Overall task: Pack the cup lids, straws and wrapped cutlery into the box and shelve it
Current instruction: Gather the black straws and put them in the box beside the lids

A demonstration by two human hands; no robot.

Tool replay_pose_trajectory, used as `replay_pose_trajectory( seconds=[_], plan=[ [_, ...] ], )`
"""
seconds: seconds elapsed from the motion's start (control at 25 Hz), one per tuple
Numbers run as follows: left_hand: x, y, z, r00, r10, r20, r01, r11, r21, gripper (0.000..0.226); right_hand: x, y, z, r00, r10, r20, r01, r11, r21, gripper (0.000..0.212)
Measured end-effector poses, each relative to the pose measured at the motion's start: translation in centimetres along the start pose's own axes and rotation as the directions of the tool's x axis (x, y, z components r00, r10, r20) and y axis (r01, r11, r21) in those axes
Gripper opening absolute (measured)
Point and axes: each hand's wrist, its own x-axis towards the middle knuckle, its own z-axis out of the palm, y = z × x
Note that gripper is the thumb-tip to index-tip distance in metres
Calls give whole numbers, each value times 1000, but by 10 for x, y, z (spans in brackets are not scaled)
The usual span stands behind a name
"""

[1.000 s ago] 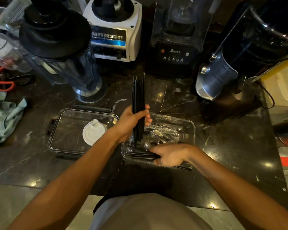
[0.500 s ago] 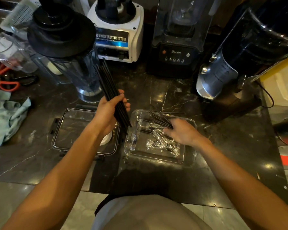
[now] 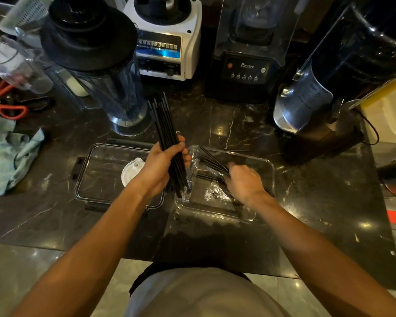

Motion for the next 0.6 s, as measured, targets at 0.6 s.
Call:
replay_pose_trajectory(
  seconds=[0.6],
  plan=[
    [-2,2,2,999,-7,39,6,1000,26,14,-6,1,11,999,49,6,-49,999,-1,15]
  ],
)
